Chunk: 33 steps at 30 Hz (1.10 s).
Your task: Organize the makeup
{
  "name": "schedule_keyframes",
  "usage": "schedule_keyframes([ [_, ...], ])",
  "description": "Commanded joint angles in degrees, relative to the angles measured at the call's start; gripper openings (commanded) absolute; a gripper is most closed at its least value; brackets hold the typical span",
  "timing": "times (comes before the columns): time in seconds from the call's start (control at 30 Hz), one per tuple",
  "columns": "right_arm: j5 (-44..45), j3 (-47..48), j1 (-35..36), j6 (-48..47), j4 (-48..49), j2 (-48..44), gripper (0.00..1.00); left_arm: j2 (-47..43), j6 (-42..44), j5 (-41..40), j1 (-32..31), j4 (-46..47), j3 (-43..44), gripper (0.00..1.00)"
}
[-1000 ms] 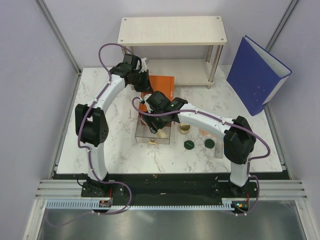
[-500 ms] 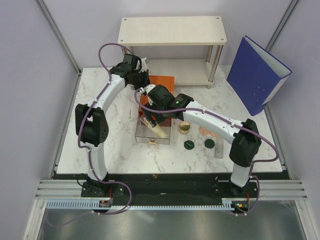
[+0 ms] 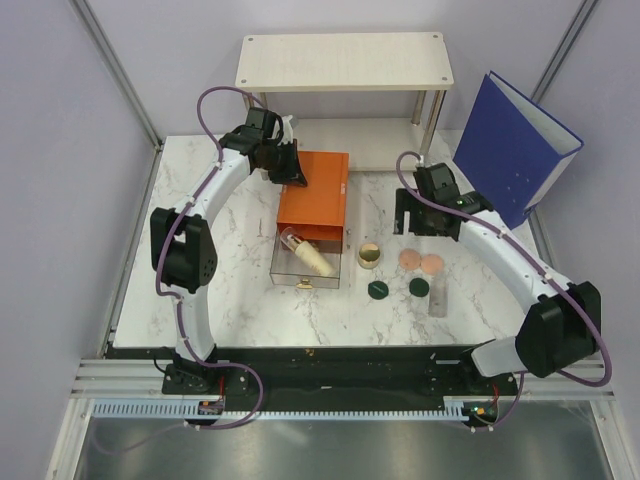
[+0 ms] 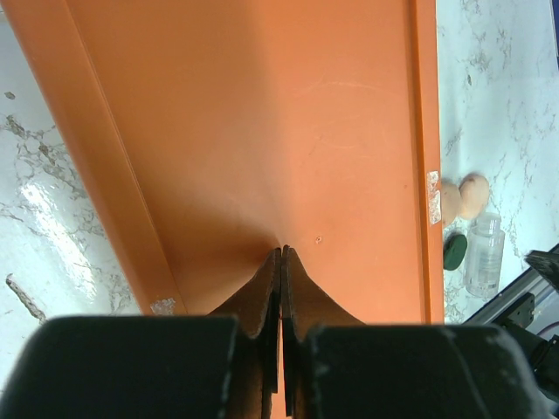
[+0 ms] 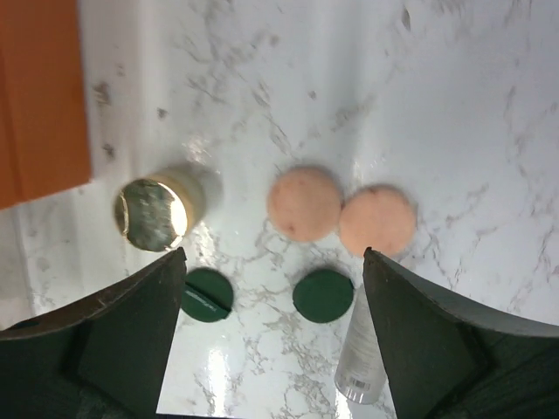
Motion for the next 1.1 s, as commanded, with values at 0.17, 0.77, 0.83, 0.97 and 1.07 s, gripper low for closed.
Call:
schedule_keyframes([
  [0.17, -4.4, -14.5, -5.3, 6.7, -6.7, -3.8, 0.89, 3.6, 3.9, -2.7, 0.5, -4.6, -0.7, 0.02],
  [0.77, 0.1, -24.0, -5.7, 9.0, -6.8, -2.6, 0.72, 4.3, 4.7, -1.5, 0.5, -4.7, -1.0, 0.02],
  [0.83, 0.2, -24.5, -5.8, 9.3, -6.7, -2.2, 0.57, 4.3, 4.7, -1.6, 0.4, -4.7, -1.0, 0.02],
  [0.97, 0.0, -24.7, -5.8, 9.8, -6.5, -1.4, 0.15, 4.3, 4.7, -1.6, 0.4, -4.6, -1.0, 0.02],
  [1.07, -0.3, -24.6, -5.8, 9.9, -6.4, -1.6, 0.0, 4.3, 4.7, -1.6, 0.5, -4.7, -0.9, 0.02],
])
